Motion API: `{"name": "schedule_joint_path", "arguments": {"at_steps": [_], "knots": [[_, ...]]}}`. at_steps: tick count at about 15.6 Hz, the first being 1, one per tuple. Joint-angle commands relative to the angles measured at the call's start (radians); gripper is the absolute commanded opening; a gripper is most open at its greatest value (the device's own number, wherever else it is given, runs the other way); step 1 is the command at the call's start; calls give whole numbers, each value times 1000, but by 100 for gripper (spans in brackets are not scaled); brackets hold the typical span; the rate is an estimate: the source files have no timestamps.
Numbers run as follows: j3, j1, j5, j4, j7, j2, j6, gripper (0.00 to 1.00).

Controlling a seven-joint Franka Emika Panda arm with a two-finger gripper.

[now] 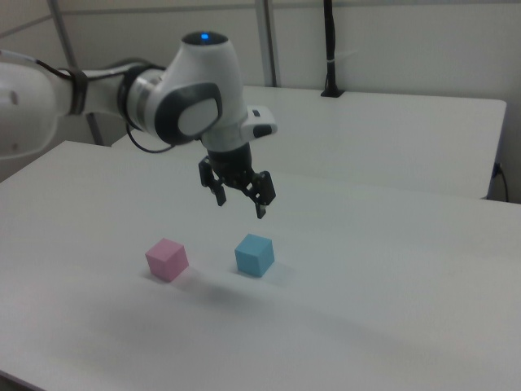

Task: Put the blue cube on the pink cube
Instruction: 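Move the open gripper down over the light-blue cube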

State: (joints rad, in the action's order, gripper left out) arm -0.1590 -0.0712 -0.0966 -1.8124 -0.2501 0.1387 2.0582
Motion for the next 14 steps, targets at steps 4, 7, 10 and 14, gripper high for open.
{"name": "schedule_joint_path", "arguments": {"at_steps": [4,7,10,14], "knots": [[1,62,-5,4,89,139,140,100],[3,70,20,5,117,180,171,100],[4,74,34,4,117,211,172,100],[7,70,69,-10,118,214,172,99]]}}
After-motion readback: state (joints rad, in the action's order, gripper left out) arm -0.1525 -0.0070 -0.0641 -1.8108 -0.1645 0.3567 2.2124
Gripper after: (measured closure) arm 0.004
